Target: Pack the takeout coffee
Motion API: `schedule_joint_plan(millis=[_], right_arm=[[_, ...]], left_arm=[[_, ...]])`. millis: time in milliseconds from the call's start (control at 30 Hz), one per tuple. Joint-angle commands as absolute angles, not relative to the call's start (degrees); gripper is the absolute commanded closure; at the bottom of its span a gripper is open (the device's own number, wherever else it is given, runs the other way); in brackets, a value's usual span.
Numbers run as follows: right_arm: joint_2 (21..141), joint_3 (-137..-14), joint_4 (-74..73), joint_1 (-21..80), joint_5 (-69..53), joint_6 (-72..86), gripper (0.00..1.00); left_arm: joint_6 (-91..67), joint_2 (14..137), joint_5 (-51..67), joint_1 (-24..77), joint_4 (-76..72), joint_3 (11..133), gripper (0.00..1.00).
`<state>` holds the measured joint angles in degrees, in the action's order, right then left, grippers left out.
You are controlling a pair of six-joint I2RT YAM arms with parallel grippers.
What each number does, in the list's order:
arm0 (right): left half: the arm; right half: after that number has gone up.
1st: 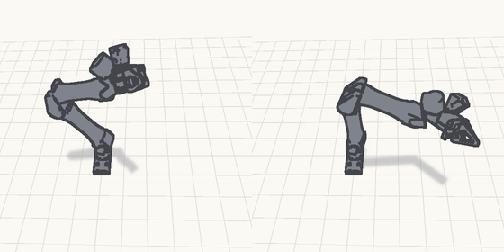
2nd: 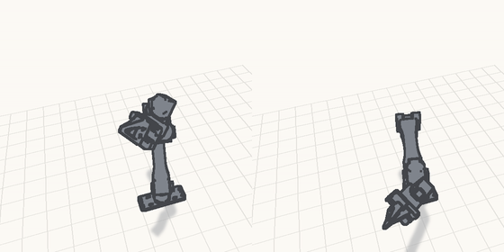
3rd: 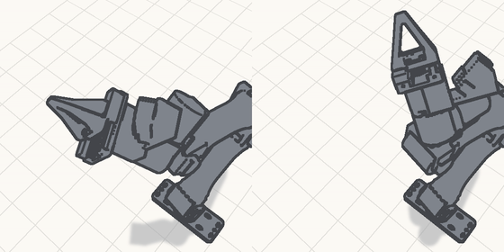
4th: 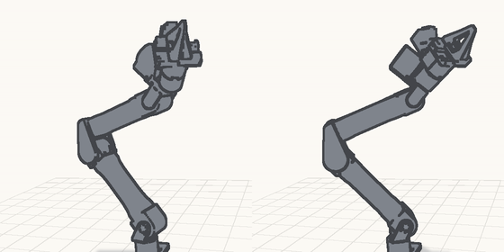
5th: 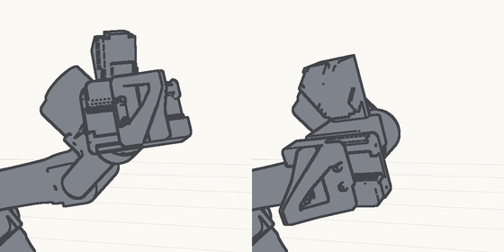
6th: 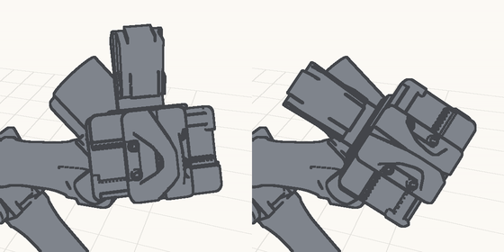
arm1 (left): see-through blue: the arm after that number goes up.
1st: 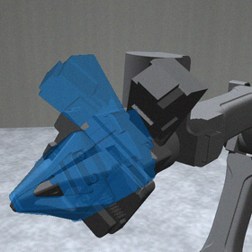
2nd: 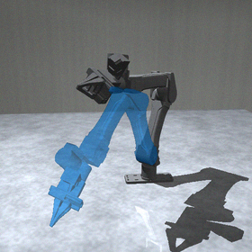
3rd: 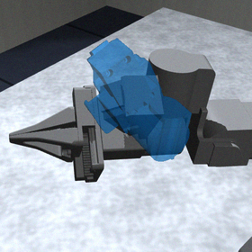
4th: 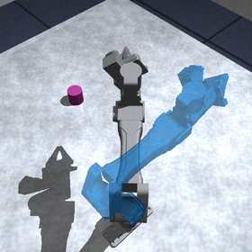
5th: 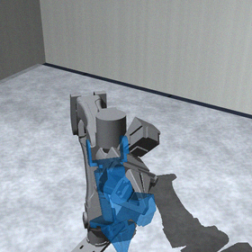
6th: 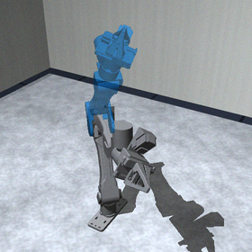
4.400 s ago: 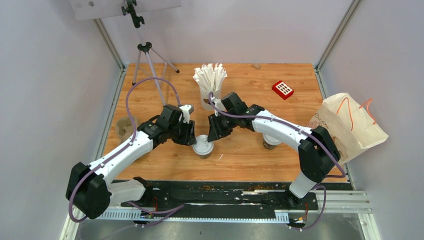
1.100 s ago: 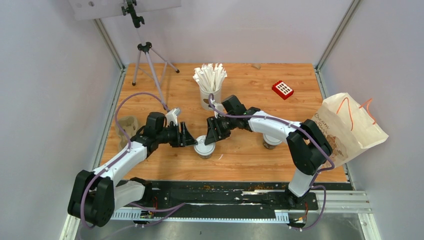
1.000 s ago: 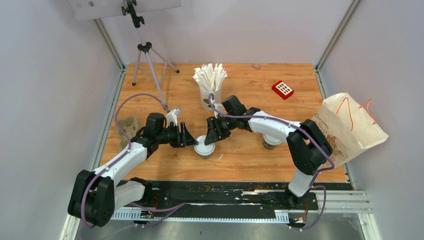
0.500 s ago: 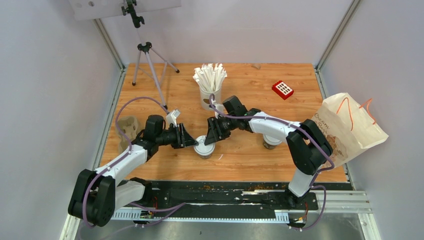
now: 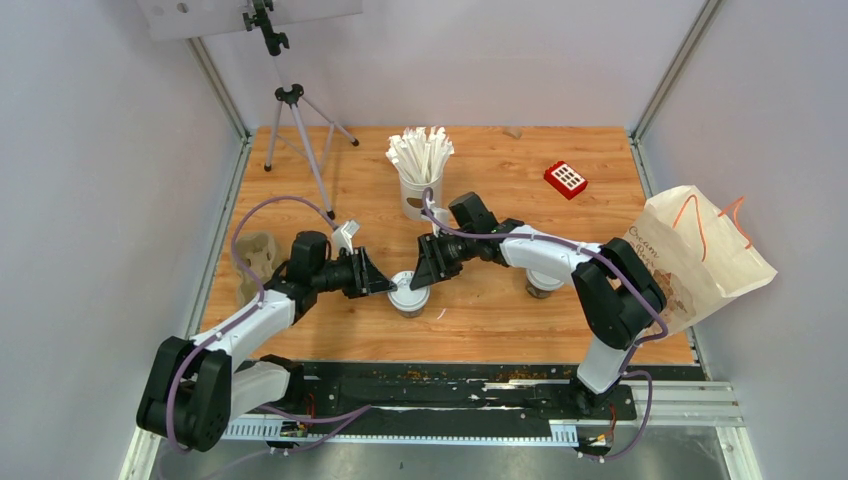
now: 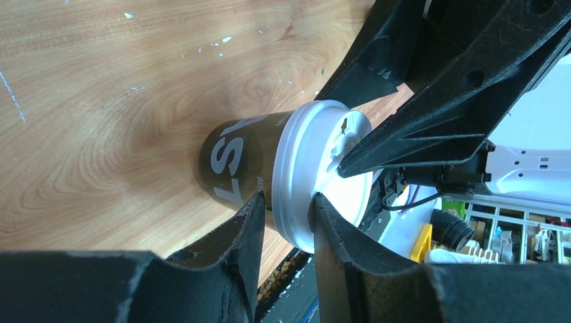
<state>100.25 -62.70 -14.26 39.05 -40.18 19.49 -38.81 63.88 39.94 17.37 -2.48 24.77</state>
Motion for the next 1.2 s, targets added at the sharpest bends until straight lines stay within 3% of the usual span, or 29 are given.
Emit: schedule_joint_plan(millis=[0,333,667,900,1167], right_arm=[[101.95,-60.04,-16.98,38.47,-35.64,16.87,0.54],[101.95,-59.39,-16.92,38.28,-35.35,16.14,0.55],[103.27,-66.32,-19.34,38.00,-36.38,14.20,0.54],[101.81,-71.33,-23.67,38.03,-36.41,13.75,0.47],[99.05,-72.01,-25.64,38.17,-36.03,14.97,0.46]], left_arm=[[-37.37,66.76,32.56,16.67,3.06,22.26,0.62],[-42.37,66.76,31.87,16.61,0.31,18.32,0.60],[-49.39,54.76,32.74,16.69,1.67,18.55,0.57],[-45.67,53.54,33.24,16.66,5.63,22.40,0.45],[-32.08,57.19,30.15,16.64,16.06,33.29,0.34]])
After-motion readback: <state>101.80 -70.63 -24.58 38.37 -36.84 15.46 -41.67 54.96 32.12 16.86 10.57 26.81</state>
